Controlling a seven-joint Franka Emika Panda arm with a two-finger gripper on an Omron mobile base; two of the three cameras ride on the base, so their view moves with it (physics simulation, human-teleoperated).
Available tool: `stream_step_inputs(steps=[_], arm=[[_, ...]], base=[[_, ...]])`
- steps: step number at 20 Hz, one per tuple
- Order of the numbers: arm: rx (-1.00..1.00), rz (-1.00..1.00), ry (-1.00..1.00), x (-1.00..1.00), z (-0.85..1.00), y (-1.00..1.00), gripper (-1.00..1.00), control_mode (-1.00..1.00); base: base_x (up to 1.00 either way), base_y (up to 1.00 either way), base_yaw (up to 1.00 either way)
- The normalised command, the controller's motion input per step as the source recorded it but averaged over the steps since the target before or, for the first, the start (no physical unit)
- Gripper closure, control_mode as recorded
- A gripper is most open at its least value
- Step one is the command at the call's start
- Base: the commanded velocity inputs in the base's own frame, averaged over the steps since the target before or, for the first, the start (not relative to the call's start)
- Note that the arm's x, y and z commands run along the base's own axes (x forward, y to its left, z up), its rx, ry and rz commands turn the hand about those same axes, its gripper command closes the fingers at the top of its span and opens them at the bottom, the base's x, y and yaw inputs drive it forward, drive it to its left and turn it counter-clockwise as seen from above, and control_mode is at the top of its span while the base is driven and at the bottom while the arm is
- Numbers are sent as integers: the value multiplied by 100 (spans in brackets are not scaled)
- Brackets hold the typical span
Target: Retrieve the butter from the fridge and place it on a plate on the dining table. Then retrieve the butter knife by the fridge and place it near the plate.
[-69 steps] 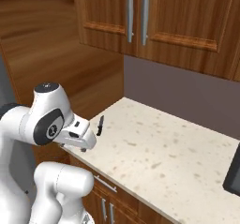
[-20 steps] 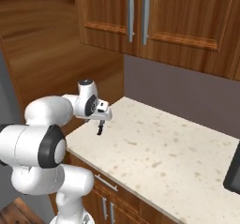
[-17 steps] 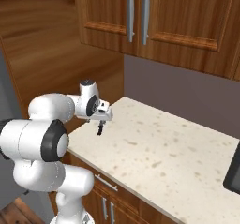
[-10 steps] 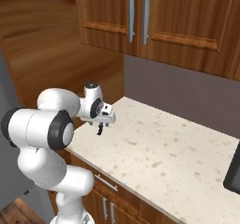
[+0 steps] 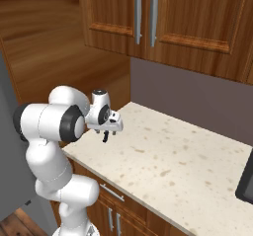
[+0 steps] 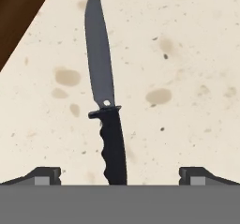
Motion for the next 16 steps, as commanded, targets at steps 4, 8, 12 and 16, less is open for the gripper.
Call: stream_step_inputs(steps=[4,8,12,16], arm=[[0,0,3,16,-23,3,-100,-100],[0,0,2,13,-34,0,-100,-100],[0,0,0,15,-36,0,-100,-100],[0,0,0,11,-31,0,-100,-100]], base=[[0,0,0],[0,0,0],[0,0,0],[0,0,0]])
